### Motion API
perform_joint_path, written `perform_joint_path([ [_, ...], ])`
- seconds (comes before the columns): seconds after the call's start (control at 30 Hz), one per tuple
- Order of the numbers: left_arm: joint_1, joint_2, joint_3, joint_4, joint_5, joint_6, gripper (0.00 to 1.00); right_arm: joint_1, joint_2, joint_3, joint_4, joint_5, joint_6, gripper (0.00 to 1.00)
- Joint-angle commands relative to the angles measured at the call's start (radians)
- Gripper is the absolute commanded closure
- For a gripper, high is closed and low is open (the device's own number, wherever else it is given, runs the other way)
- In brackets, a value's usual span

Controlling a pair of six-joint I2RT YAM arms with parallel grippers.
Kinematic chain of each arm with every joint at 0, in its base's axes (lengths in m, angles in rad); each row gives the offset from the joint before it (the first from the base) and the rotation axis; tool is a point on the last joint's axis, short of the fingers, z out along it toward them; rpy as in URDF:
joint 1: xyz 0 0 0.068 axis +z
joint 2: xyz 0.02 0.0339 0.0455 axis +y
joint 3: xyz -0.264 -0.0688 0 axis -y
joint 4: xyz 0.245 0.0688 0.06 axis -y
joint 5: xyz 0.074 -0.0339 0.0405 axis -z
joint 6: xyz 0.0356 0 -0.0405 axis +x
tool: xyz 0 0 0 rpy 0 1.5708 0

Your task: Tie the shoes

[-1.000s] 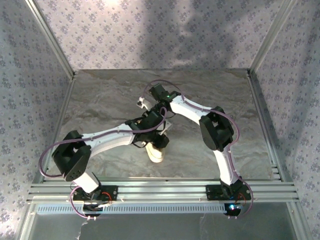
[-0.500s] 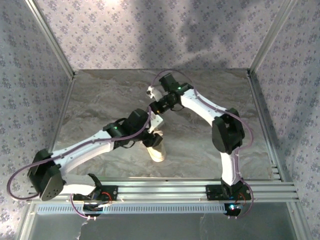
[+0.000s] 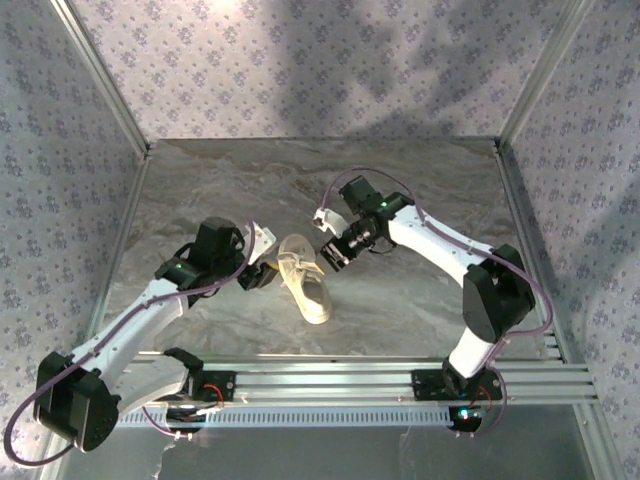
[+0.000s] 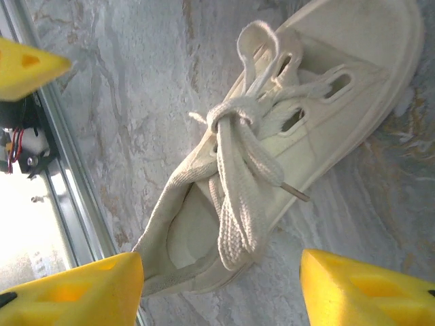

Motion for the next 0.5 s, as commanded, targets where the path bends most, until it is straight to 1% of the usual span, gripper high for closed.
perform_joint_path([
  [0.0,0.018,0.000,0.016,0.000,0.037,0.123,0.42,-0.012,0.033,0.013,0.003,-0.029,0.044,0.37],
  [0.1,0.020,0.029,0.010,0.006,0.021,0.155,0.42,-0.003,0.062,0.014,0.029,-0.044,0.105,0.36],
  [0.2,0.019,0.065,0.000,0.051,0.017,0.196,0.41,-0.001,0.097,0.012,0.042,-0.047,0.168,0.36],
  [0.27,0.019,0.089,-0.001,0.071,0.043,0.271,0.40,-0.006,0.110,0.004,0.066,-0.075,0.215,0.36],
  [0.37,0.021,0.126,0.005,0.115,0.049,0.374,0.40,-0.004,0.129,0.005,0.084,-0.112,0.268,0.36],
  [0.47,0.022,0.181,0.032,0.124,0.073,0.503,0.40,-0.003,0.153,0.026,0.061,-0.143,0.253,0.38],
])
